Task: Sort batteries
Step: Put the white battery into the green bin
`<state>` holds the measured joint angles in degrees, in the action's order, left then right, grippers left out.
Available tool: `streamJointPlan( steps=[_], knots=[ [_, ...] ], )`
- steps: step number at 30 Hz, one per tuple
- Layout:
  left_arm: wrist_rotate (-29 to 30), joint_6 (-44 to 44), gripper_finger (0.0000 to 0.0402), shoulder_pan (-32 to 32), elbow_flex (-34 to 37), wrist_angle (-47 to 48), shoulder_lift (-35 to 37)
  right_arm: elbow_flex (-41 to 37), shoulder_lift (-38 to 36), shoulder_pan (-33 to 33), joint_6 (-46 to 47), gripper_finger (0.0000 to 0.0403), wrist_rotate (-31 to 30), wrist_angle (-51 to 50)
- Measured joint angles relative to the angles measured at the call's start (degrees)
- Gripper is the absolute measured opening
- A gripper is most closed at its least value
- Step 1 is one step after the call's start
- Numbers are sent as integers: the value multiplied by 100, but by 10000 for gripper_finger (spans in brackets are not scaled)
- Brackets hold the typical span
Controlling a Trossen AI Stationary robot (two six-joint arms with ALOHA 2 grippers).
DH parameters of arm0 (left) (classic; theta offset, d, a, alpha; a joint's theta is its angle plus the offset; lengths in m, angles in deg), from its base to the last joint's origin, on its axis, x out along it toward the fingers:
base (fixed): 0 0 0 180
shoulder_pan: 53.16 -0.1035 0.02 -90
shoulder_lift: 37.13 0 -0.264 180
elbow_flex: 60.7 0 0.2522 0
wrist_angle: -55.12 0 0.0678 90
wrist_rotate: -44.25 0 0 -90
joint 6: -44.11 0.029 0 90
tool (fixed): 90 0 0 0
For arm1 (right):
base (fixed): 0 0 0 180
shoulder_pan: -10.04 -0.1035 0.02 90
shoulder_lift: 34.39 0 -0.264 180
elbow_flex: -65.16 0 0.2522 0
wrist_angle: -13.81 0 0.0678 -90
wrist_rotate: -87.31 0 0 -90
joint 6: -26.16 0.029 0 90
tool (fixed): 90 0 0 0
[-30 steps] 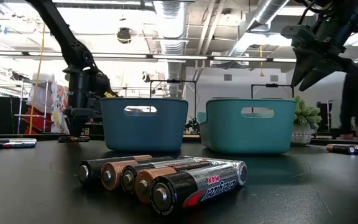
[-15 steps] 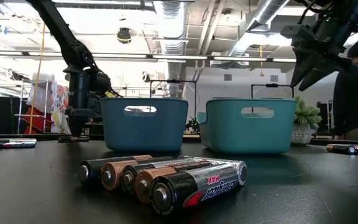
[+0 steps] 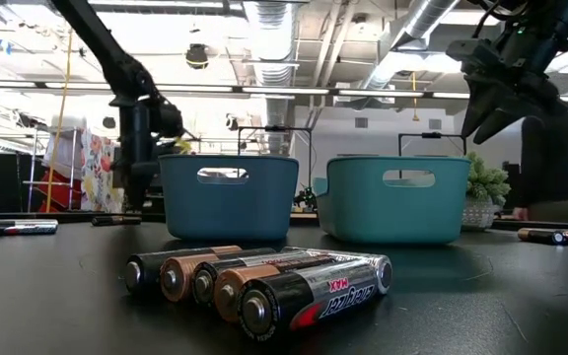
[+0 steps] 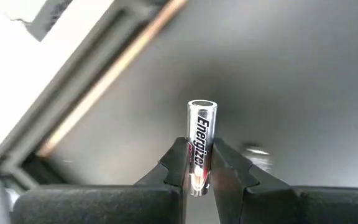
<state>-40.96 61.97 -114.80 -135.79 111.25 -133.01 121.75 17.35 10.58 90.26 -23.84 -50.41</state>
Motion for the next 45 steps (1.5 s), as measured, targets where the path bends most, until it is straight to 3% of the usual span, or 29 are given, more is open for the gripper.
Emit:
streamJointPlan(
  steps=[7,12,17,27,37,45],
  knots=[
    [-295,-699,37,895,-401,292,590,0,0,0,-225,127,0,0],
    [-302,-1360,37,2090,-878,300,877,-1,0,-13,-543,127,0,-1],
    [-154,-1891,37,3345,-1757,268,631,0,0,-13,-955,127,0,-4],
    [92,-2263,37,4898,-3980,324,-1134,0,0,-13,-1366,127,2,-4],
    [-293,-2455,39,5535,-6021,829,-3239,0,0,-13,-1380,127,2,-11],
    [-455,-2858,47,5878,-6745,1471,-4361,0,0,-13,-1590,127,23,-28]
  ],
)
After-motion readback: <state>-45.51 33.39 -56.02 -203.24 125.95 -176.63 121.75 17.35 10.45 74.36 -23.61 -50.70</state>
